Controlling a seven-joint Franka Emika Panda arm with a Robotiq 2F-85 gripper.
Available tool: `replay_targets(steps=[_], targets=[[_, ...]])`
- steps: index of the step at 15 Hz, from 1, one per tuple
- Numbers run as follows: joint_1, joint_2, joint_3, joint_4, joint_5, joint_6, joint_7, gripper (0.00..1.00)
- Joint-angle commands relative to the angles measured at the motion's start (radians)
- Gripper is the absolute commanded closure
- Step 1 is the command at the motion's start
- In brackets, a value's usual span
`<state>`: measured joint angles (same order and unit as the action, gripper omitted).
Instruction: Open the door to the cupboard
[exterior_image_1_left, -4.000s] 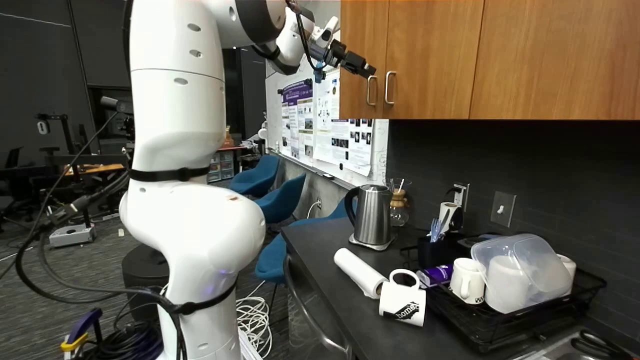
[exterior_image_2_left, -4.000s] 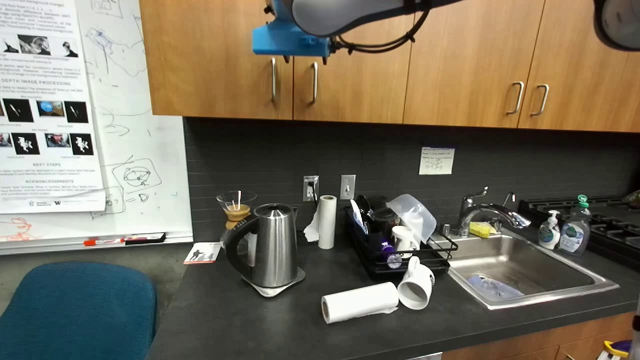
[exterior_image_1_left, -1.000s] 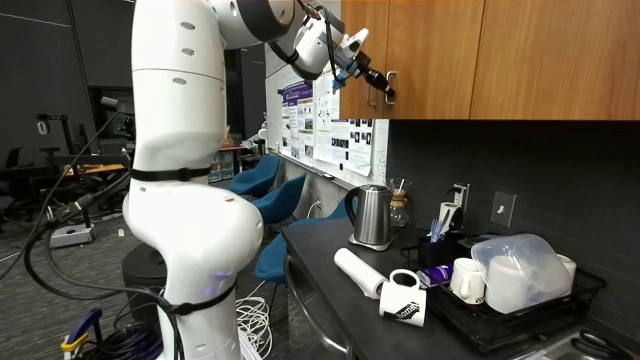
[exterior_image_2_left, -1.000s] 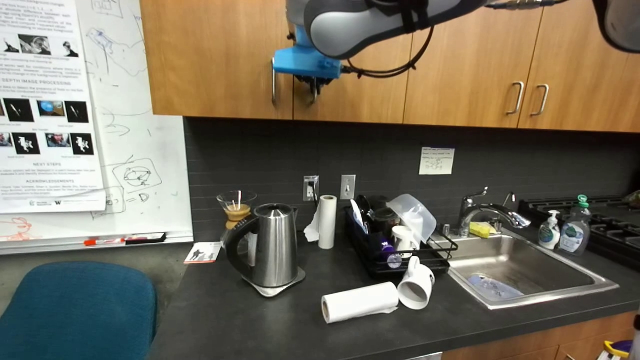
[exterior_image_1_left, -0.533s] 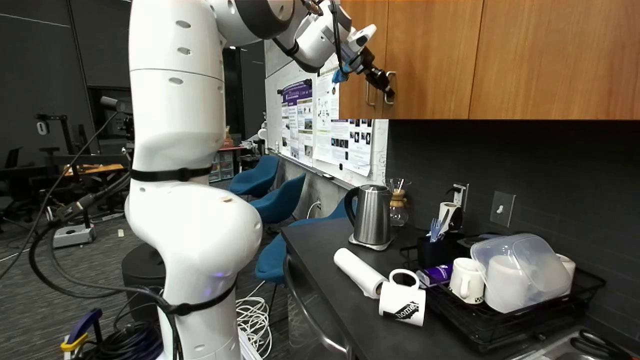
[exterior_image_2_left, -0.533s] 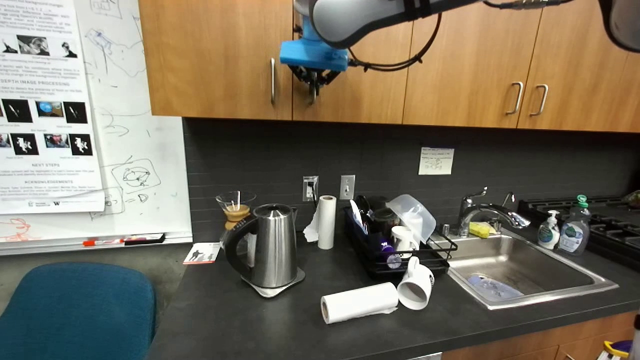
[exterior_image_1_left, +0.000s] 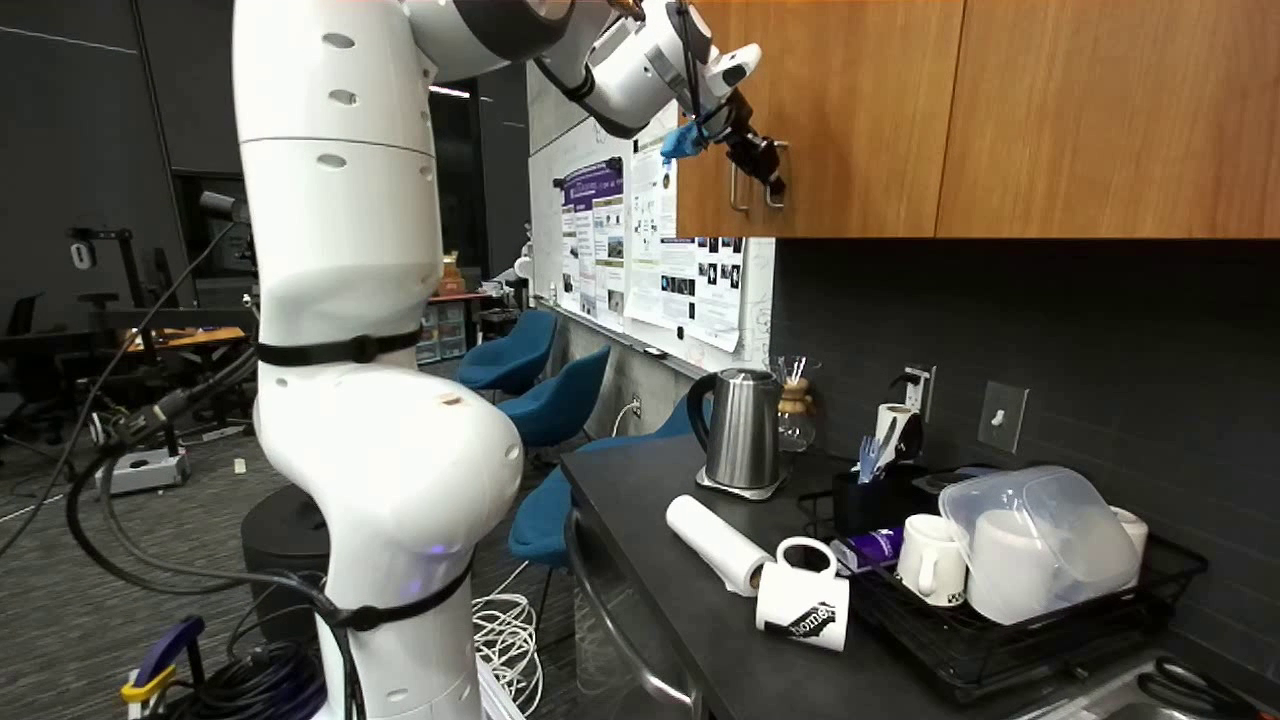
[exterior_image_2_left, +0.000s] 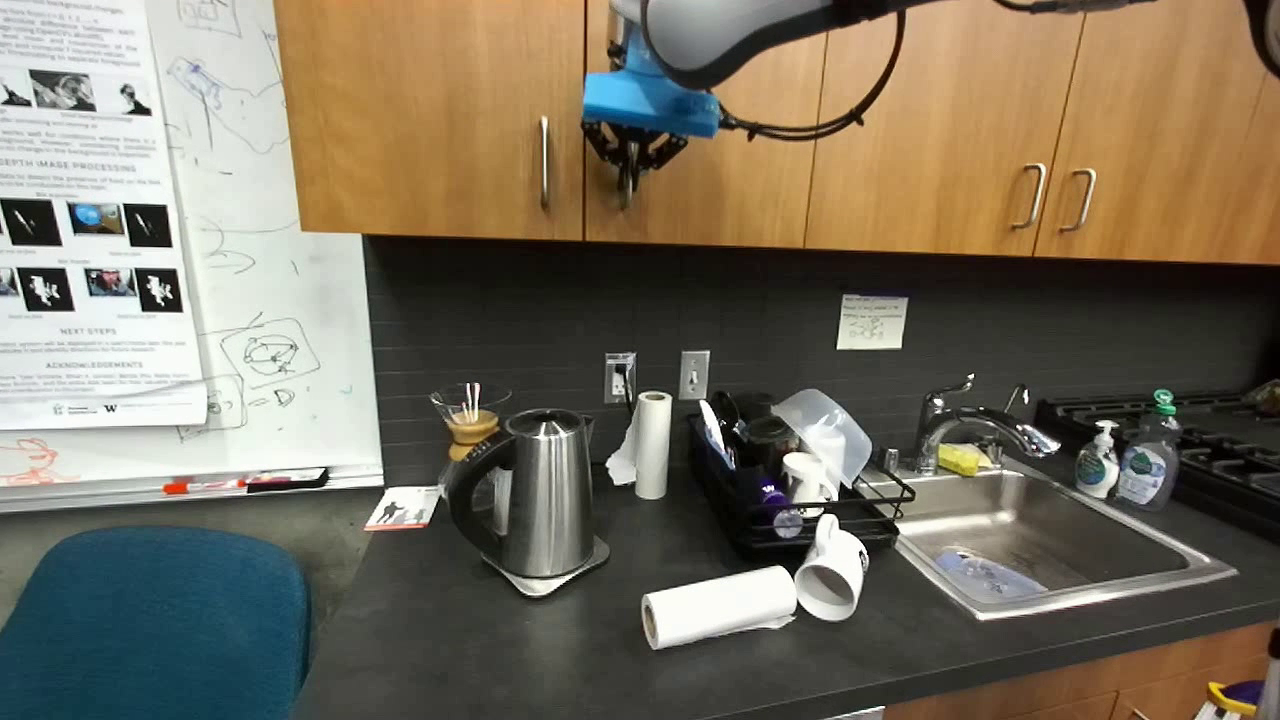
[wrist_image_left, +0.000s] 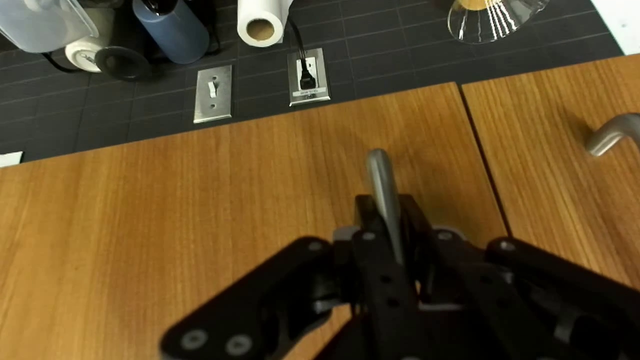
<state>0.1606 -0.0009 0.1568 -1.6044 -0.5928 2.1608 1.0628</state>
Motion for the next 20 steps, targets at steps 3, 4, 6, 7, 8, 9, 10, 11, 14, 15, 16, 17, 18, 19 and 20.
replay_targets(steps=[3,4,6,7,8,9,10,11,14,15,16,17,18,19,20], targets=[[0.011,-0.141,0.029,-0.231,0.055,0.037,0.088,0.97],[0.009,-0.157,0.034,-0.25,0.052,0.04,0.093,0.97],[0.003,-0.186,0.044,-0.284,0.05,0.048,0.098,0.97],[0.001,-0.198,0.05,-0.297,0.048,0.051,0.102,0.97],[-0.003,-0.212,0.054,-0.313,0.045,0.058,0.104,0.97],[-0.007,-0.224,0.06,-0.326,0.043,0.059,0.108,0.97],[-0.011,-0.236,0.064,-0.342,0.041,0.065,0.114,0.97],[-0.016,-0.248,0.07,-0.355,0.038,0.064,0.12,0.97],[-0.031,-0.286,0.085,-0.396,0.04,0.062,0.14,0.97],[-0.036,-0.302,0.09,-0.412,0.042,0.06,0.149,0.97],[-0.041,-0.316,0.095,-0.425,0.043,0.06,0.159,0.97],[-0.046,-0.335,0.099,-0.443,0.047,0.057,0.168,0.97],[-0.051,-0.353,0.105,-0.461,0.049,0.052,0.179,0.97],[-0.057,-0.369,0.111,-0.478,0.048,0.051,0.188,0.97],[-0.062,-0.388,0.117,-0.497,0.051,0.048,0.196,0.97]])
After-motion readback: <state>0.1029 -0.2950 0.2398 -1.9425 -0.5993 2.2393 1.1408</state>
